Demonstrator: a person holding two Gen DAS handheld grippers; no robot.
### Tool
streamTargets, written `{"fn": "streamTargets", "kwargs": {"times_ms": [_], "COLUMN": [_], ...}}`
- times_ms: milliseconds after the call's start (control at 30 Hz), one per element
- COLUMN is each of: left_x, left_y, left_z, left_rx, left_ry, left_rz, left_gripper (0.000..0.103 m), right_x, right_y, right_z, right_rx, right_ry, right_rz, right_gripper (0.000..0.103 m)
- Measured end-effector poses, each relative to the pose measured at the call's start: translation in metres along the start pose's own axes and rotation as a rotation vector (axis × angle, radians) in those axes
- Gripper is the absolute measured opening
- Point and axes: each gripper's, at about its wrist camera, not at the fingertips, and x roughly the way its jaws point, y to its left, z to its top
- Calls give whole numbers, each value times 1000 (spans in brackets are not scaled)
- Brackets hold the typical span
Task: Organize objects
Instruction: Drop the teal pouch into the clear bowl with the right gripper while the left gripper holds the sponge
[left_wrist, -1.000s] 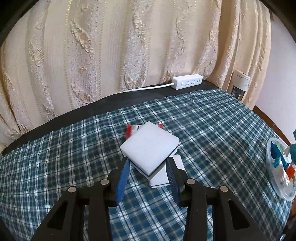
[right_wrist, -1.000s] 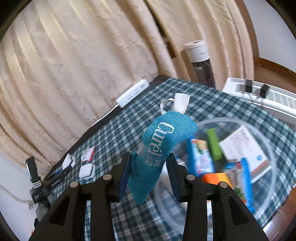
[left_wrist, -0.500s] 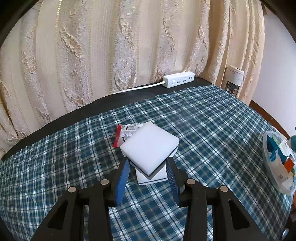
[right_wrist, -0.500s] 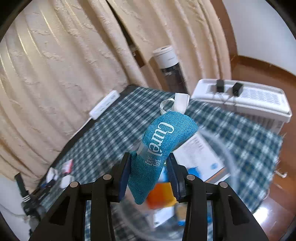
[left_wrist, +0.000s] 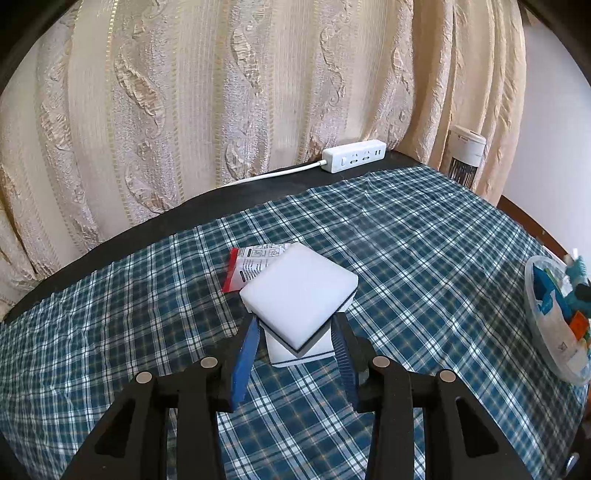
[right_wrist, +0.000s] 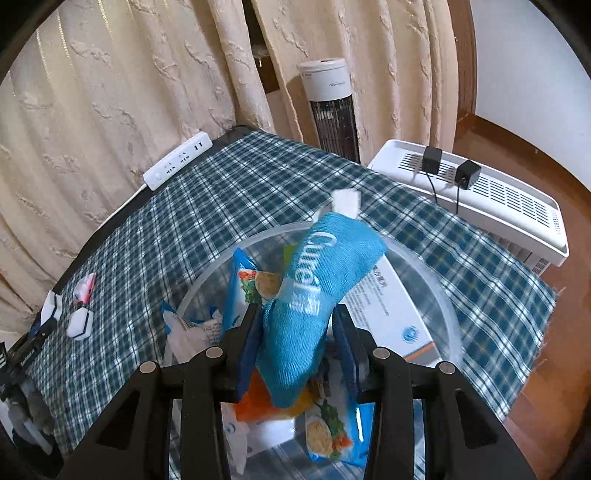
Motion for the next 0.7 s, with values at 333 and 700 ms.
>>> {"fn": "streamTargets", "kwargs": {"times_ms": [333,700], "left_x": [0,-7], "left_y": [-1,-15], "left_z": [-1,-1], "left_rx": [4,40], "left_ry": [0,-14], "left_rz": [-3,-19], "left_gripper": [43,43], "right_x": [22,-26], "right_y": [14,7], "right_z": [1,4], "right_rx": [-42,-1], "right_ry": [28,-136], "right_rz": [-14,6], "right_gripper": [40,50]}}
